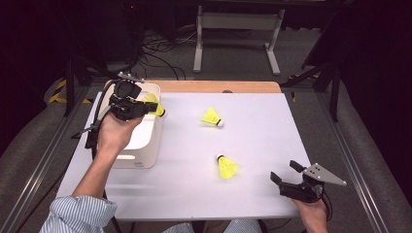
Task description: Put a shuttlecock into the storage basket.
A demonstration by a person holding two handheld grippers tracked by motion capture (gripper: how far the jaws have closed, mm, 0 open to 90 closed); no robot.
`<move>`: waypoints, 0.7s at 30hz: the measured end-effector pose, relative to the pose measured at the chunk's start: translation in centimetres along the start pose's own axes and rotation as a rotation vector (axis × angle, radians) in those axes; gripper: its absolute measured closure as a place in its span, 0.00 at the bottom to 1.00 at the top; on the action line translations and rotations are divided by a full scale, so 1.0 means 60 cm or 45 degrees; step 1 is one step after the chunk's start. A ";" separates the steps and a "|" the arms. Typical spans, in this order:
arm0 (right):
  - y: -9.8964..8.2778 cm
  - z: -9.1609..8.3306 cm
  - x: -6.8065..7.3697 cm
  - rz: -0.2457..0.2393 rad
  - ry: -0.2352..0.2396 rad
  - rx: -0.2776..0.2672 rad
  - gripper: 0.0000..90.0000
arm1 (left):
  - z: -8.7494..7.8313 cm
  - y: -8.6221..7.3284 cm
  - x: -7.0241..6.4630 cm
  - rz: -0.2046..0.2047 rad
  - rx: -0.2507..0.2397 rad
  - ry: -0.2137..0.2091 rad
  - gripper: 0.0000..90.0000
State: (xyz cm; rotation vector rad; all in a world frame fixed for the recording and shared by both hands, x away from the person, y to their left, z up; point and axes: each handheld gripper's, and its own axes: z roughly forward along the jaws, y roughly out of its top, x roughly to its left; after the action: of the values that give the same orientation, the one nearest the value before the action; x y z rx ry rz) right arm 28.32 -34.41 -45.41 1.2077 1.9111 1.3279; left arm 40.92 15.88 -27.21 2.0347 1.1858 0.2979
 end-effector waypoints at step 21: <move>0.000 0.000 0.001 -0.001 -0.001 0.001 0.11 | -0.026 -0.019 0.036 -0.062 -0.022 0.036 0.99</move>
State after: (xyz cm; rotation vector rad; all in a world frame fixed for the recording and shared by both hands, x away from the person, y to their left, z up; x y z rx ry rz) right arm 28.32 -34.34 -45.41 1.2078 1.9118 1.3257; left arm 40.56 18.75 -27.29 1.9893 1.2445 0.3132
